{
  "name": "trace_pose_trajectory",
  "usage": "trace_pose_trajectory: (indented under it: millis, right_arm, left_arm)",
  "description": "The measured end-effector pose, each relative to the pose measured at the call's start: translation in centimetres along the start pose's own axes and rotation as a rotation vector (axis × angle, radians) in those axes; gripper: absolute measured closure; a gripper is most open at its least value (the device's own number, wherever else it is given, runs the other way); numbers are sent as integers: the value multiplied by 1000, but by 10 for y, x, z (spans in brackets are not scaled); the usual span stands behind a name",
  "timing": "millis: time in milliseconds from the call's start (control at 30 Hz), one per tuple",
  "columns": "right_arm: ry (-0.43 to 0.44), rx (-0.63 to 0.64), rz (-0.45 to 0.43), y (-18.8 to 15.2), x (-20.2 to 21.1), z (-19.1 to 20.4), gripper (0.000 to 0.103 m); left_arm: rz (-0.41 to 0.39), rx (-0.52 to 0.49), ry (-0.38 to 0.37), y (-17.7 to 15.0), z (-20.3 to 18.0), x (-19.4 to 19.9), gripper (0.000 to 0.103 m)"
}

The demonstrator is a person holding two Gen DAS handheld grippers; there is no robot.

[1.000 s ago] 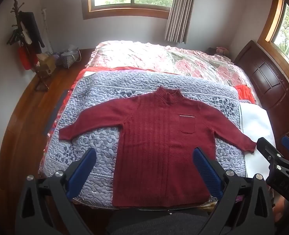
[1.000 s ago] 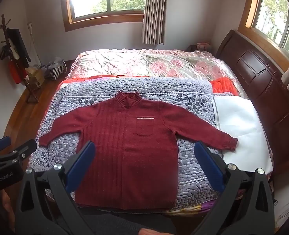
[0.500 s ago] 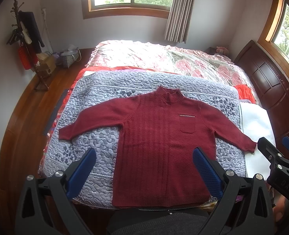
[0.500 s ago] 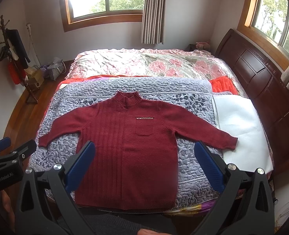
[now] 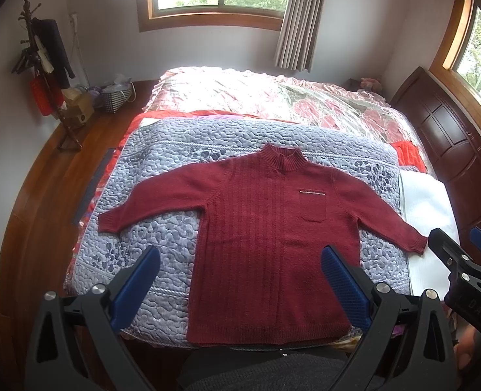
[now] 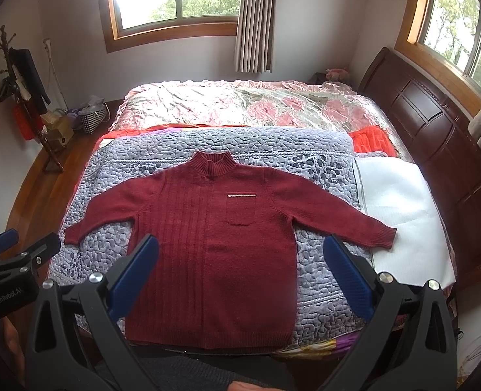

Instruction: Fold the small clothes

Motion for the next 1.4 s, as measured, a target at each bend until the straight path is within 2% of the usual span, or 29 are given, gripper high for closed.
trace_pose_trajectory:
  millis: [1400]
  right_arm:
    - [5, -3, 10, -2, -6, -1, 3]
  left_arm:
    - [5, -1, 3, -2, 3, -4, 4]
Point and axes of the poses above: each gripper's, at about its wrist camera, not at the fingertips, and x roughly against the way its jaws point, z to its left, y to its top, the point moved 9 cm from there along -x, roughly the way its jaws point, and after that the axes turned 4 degrees about x, right-handed, at the moved point
